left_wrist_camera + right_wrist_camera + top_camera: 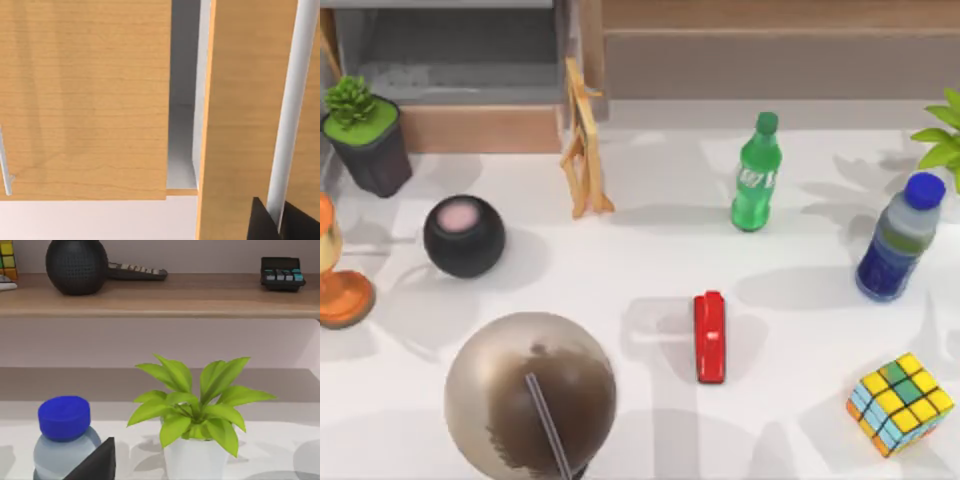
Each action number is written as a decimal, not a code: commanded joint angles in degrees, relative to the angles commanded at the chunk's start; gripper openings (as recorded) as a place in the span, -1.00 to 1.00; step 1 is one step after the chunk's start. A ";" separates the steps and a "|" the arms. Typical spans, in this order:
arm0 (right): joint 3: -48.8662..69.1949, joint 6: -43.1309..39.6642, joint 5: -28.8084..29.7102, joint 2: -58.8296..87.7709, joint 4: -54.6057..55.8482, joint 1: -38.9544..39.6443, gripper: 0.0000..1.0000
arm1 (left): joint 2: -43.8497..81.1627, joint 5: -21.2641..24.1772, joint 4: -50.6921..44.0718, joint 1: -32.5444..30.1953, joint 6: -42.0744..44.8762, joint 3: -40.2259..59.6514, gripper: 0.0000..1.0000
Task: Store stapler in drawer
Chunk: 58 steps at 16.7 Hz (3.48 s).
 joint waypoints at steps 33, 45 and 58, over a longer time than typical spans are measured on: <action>0.00 0.00 0.00 0.00 0.00 0.00 1.00 | -2.55 4.52 3.84 4.59 0.30 -6.51 1.00; 0.00 0.00 0.00 0.00 0.00 0.00 1.00 | -12.54 -1.28 -5.23 7.94 -9.79 1.16 1.00; 0.00 0.00 0.00 0.00 0.00 0.00 1.00 | -18.05 -20.50 -70.16 -28.39 -64.82 41.52 1.00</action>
